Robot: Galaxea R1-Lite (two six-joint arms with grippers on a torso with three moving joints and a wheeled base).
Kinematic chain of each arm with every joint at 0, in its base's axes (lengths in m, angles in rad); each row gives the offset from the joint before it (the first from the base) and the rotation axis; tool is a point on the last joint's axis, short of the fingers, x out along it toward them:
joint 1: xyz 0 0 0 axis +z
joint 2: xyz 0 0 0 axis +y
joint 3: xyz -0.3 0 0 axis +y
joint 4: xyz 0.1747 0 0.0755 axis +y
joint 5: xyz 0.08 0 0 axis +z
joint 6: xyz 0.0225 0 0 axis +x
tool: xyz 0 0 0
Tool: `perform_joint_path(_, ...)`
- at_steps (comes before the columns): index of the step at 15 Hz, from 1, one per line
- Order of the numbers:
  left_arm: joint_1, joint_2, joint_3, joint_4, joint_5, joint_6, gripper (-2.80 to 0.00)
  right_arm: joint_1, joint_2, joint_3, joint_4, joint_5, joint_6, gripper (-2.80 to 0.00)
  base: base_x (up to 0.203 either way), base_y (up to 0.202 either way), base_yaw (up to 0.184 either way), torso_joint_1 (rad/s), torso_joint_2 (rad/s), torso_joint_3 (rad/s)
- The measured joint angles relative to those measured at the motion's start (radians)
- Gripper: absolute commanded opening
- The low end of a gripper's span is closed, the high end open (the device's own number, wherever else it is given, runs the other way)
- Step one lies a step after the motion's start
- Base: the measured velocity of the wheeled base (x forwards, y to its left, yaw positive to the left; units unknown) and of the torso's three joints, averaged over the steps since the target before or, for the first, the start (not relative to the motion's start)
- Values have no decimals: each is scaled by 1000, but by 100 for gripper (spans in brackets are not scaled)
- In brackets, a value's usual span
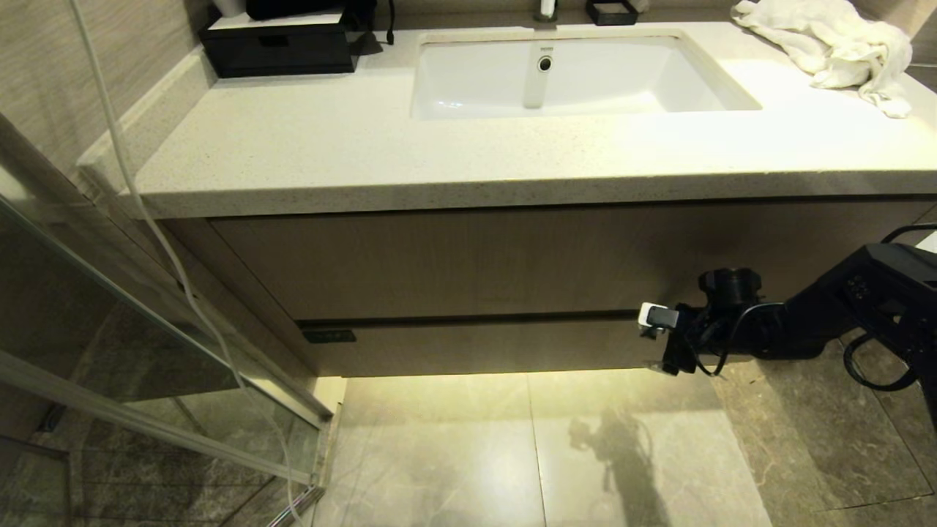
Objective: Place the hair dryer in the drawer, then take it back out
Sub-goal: Pull open the drawer
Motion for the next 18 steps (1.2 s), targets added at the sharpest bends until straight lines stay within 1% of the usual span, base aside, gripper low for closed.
perform_joint_path(7, 0, 0, 0, 0, 0, 0, 0, 2, 86, -103, 6, 0, 16, 0, 0, 0, 0, 0, 0, 0)
perform_joint_path(12, 0, 0, 0, 0, 0, 0, 0, 0, 117, -112, -9, -2, 14, 0, 0, 0, 0, 0, 0, 0)
perform_joint_path(16, 0, 0, 0, 0, 0, 0, 0, -2, 115, -99, 8, -11, 14, 0, 0, 0, 0, 0, 0, 0)
perform_joint_path(17, 0, 0, 0, 0, 0, 0, 0, -2, 112, -95, 19, -12, 13, 0, 0, 0, 0, 0, 0, 0)
perform_joint_path(18, 0, 0, 0, 0, 0, 0, 0, -2, 108, -81, 60, -13, 14, 0, 0, 0, 0, 0, 0, 0)
